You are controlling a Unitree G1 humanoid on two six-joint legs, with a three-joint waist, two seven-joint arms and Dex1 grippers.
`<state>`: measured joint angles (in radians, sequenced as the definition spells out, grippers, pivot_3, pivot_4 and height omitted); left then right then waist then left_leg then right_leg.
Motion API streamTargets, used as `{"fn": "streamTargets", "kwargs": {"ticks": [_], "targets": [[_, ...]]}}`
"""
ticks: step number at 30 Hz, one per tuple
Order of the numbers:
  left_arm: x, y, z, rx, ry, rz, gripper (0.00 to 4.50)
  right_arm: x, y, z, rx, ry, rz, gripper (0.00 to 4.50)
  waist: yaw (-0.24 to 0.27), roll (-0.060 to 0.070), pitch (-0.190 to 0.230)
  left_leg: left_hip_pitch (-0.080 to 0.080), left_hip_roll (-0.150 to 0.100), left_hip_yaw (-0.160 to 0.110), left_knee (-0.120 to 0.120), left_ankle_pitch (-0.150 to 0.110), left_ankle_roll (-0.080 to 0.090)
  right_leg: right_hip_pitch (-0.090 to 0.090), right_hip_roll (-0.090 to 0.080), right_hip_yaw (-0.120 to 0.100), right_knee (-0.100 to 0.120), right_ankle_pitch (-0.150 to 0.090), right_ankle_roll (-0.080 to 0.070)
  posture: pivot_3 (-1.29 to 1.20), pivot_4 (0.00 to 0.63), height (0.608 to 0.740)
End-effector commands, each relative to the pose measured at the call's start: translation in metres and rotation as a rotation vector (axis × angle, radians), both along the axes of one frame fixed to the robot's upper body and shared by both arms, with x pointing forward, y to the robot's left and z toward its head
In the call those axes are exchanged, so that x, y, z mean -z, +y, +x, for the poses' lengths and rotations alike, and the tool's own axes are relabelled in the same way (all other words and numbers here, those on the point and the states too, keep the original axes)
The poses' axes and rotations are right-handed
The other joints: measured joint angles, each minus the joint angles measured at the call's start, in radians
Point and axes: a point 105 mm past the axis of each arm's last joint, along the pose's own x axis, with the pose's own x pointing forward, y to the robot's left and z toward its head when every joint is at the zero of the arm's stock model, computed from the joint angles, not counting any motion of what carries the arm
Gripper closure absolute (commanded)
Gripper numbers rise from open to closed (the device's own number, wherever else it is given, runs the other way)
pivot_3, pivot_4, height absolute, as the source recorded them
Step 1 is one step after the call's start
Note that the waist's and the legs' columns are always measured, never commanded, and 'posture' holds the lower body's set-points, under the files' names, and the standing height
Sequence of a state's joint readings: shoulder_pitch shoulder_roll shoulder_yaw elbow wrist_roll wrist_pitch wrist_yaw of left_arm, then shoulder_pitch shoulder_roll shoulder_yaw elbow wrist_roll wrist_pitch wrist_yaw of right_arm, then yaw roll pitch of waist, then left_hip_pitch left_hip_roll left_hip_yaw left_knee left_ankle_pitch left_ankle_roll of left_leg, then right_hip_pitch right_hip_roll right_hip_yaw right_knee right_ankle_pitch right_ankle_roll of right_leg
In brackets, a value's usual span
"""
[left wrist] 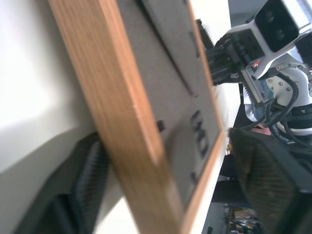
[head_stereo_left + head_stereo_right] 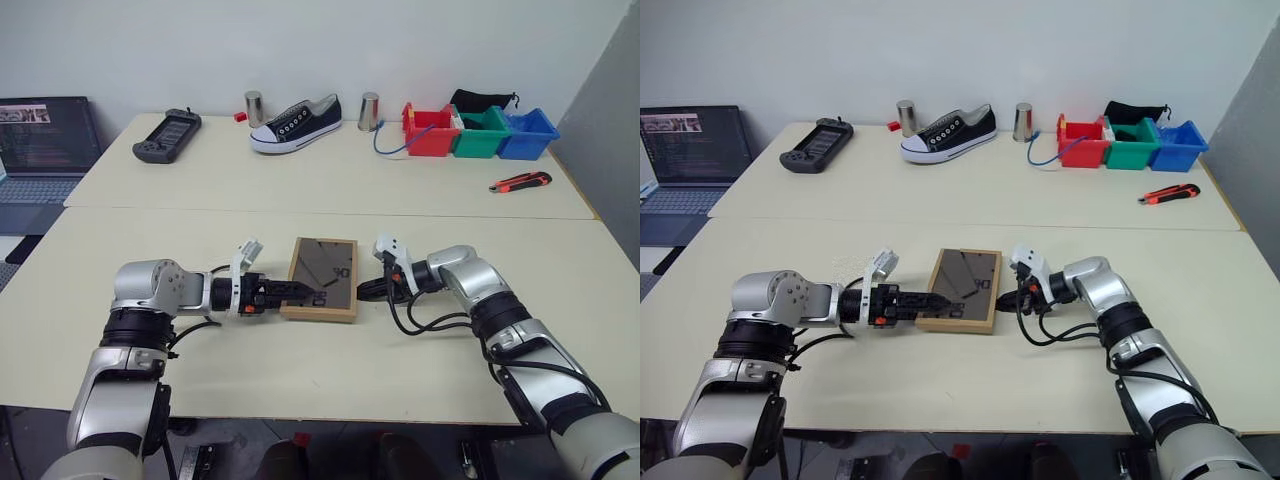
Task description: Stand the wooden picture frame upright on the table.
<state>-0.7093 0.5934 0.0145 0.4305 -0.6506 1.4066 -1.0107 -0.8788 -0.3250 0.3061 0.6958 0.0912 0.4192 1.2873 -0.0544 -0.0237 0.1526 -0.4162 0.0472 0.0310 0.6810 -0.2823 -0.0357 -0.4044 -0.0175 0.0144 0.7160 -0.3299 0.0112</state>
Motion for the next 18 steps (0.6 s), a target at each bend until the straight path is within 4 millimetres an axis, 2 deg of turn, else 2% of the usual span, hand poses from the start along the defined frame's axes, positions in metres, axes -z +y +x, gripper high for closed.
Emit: {"fn": "streamTargets", "kwargs": {"ticks": [1, 6, 10, 18], "targets": [[-0.010, -0.004, 0.000, 0.015, -0.037, -0.031, 1.86, 0.008, -0.008, -0.002, 0.008, 0.008, -0.042, 4.50, 0.000, 0.000, 0.000, 0.000, 0.000, 0.000, 0.000, 0.000, 0.000, 0.000, 0.000, 0.000, 0.000, 0.000, 0.000, 0.00, 0.150, 0.740], [-0.010, -0.006, 0.002, 0.016, -0.043, -0.031, 2.73, 0.010, -0.008, -0.005, 0.001, 0.010, -0.046, 4.50, 0.002, 0.000, 0.000, 0.000, 0.000, 0.000, 0.000, 0.000, 0.000, 0.000, 0.000, 0.000, 0.000, 0.000, 0.000, 0.00, 0.150, 0.740], [-0.013, -0.007, 0.004, 0.008, -0.055, -0.045, 3.17, 0.011, -0.007, -0.007, -0.004, 0.014, -0.045, 4.50, 0.005, 0.000, 0.000, 0.000, 0.000, 0.000, 0.000, 0.000, 0.000, 0.001, 0.000, 0.000, 0.000, 0.000, 0.000, 0.00, 0.150, 0.740], [-0.023, -0.004, 0.005, -0.008, -0.093, -0.059, 3.18, 0.010, -0.015, -0.006, 0.012, 0.023, -0.047, 4.50, 0.005, 0.000, 0.000, 0.000, 0.000, 0.000, 0.000, 0.000, 0.000, 0.001, 0.000, 0.000, 0.000, 0.000, 0.000, 0.00, 0.150, 0.740]]}}
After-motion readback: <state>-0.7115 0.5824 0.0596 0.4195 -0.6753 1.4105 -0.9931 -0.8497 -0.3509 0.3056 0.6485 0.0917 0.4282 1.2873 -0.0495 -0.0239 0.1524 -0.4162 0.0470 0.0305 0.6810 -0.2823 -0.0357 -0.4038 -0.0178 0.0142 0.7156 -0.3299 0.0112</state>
